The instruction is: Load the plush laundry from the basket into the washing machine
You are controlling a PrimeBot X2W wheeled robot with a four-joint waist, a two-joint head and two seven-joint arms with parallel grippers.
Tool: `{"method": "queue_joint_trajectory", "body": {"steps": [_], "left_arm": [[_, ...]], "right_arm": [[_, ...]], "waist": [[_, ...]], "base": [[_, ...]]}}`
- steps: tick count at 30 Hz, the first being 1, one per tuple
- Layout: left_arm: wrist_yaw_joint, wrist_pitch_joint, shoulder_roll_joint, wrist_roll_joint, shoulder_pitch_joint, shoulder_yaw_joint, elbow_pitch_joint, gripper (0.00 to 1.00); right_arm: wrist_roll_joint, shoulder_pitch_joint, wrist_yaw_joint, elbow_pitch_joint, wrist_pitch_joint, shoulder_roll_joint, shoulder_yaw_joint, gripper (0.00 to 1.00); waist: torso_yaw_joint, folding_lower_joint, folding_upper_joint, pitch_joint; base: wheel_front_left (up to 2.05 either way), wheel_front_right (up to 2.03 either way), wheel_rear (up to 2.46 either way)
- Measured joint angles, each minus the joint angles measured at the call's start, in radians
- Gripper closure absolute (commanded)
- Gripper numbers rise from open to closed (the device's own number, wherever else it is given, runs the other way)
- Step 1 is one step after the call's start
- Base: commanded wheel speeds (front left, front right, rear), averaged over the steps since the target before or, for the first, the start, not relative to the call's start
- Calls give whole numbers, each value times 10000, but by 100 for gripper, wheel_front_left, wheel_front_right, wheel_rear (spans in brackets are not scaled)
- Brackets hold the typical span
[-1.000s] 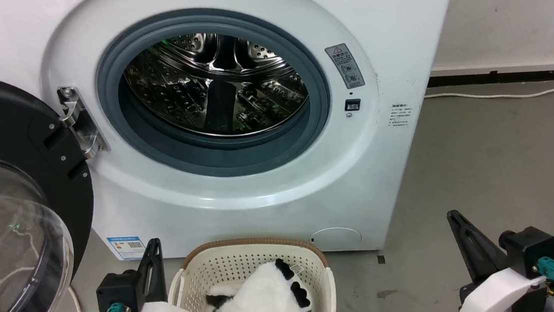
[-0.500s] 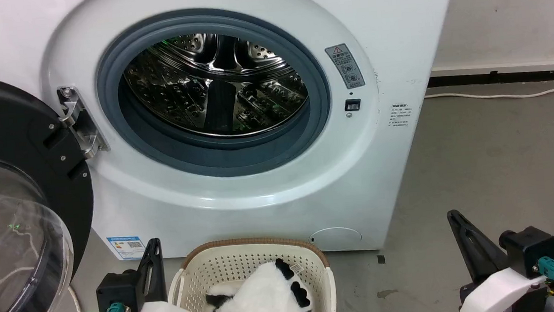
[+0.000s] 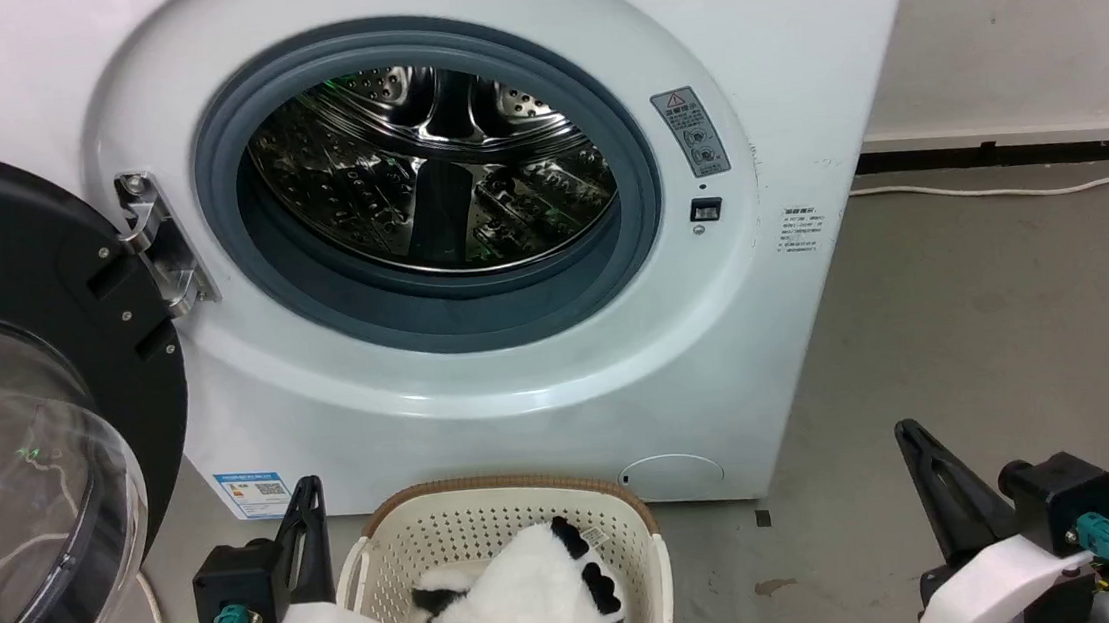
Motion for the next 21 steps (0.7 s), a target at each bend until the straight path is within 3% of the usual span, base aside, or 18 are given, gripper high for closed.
{"method": "queue_joint_trajectory", "body": {"steps": [21], "left_arm": [[0,0,0,0,0,2,0,100]], "right_arm": [[0,0,0,0,0,0,2,100]], "waist": [[0,0,0,0]], "base": [[0,0,0]]}}
